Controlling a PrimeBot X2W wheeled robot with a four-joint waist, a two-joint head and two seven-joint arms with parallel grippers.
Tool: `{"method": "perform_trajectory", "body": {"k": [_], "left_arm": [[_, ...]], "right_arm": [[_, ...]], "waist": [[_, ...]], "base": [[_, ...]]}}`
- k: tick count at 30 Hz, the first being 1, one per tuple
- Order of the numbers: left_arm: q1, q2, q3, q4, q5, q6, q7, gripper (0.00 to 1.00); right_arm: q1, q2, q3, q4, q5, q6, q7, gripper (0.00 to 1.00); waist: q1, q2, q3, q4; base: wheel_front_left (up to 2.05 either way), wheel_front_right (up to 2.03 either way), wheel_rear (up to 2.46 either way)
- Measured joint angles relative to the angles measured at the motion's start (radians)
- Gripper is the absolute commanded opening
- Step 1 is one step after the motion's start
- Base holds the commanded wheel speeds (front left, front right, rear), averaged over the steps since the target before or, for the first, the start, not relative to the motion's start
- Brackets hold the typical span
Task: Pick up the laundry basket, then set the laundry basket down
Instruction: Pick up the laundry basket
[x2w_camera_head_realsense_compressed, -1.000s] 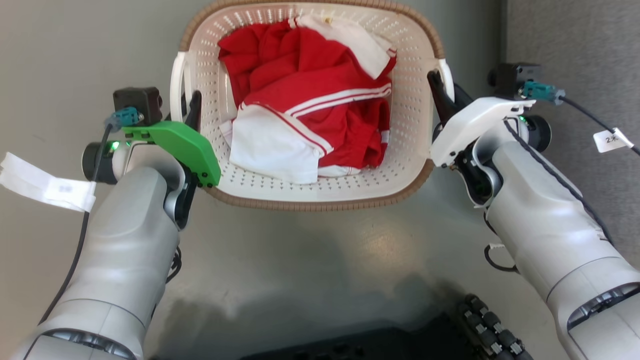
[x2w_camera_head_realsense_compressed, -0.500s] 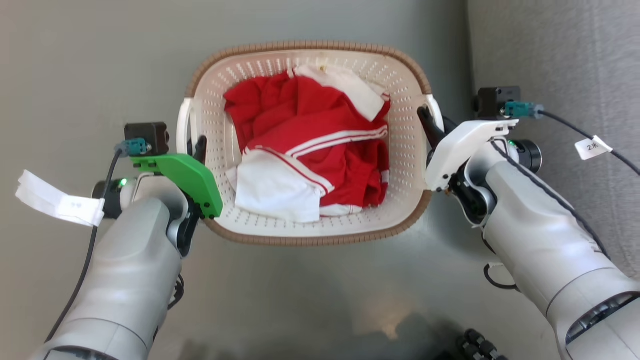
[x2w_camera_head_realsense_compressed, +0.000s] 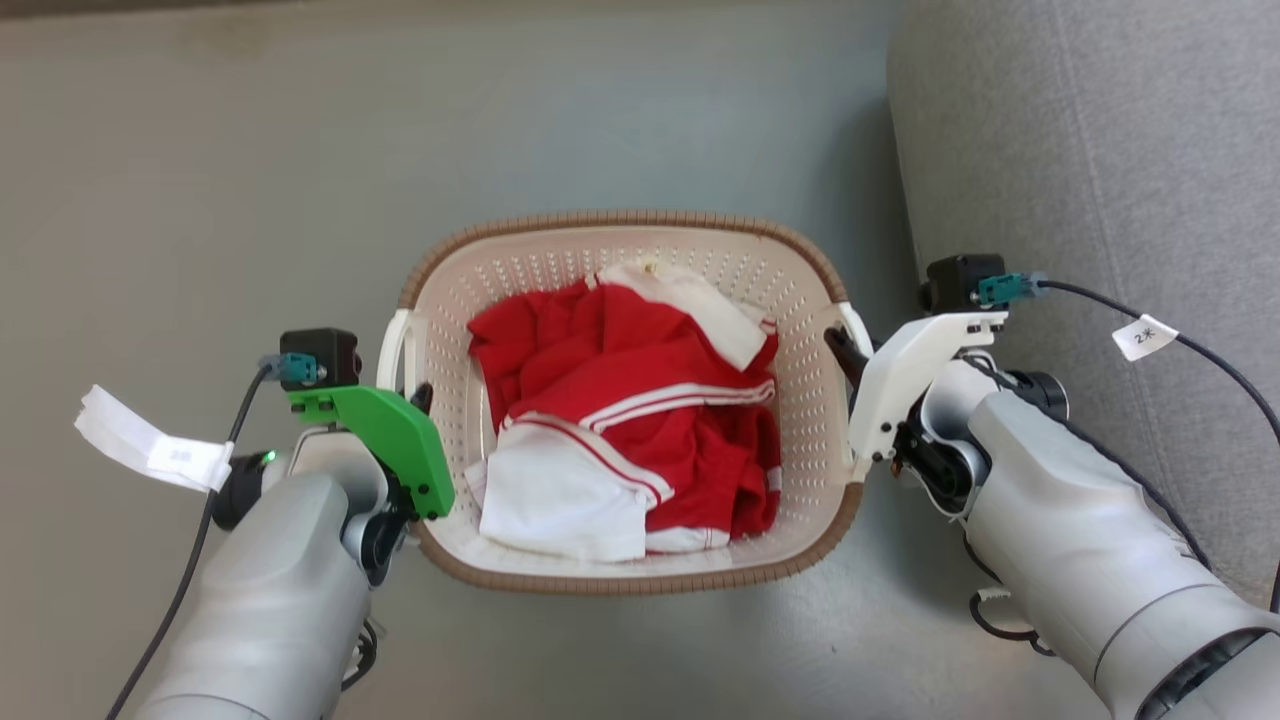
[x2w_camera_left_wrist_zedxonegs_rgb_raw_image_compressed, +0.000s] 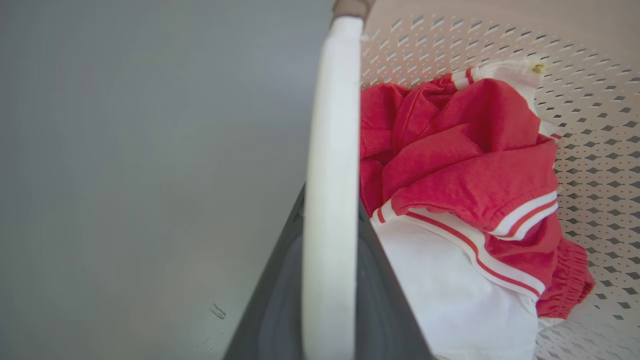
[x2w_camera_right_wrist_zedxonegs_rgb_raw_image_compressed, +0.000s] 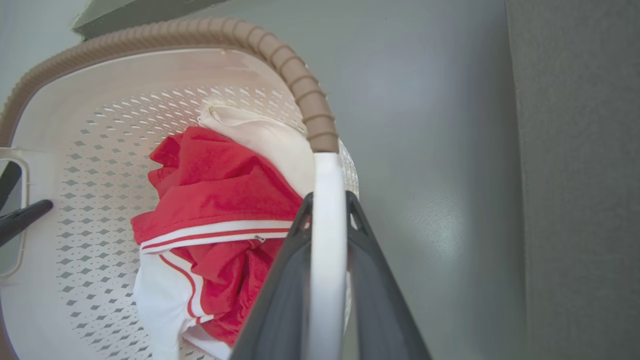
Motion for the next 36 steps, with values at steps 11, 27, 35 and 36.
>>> {"method": "perform_trajectory", "body": {"k": [11,27,35,36], "left_arm": [[0.079,0.000,-0.030,0.018,-0.070,-0.002,0.082,0.00],[0.206,0.000,-0.072,0.030,-0.138,-0.002,0.158,0.00],[0.210,0.002,-0.094,0.019,-0.163,0.002,0.169,0.00],[0.211,0.002,-0.095,0.018,-0.165,0.002,0.174,0.00]], "right_arm": [[0.066,-0.005,0.047,0.006,0.055,0.000,0.090,0.00],[0.193,-0.008,0.108,-0.002,0.121,0.000,0.156,0.00],[0.199,-0.020,0.125,-0.012,0.139,-0.001,0.167,0.00],[0.199,-0.021,0.127,-0.013,0.142,-0.002,0.171,0.00]], "waist": [[0.0000,0.0000,-0.160,0.011],[0.0000,0.0000,-0.362,0.018],[0.0000,0.0000,-0.401,0.023],[0.0000,0.0000,-0.401,0.023]], "base": [[0.00,0.00,0.00],[0.00,0.00,0.00],[0.00,0.00,0.00],[0.00,0.00,0.00]]}}
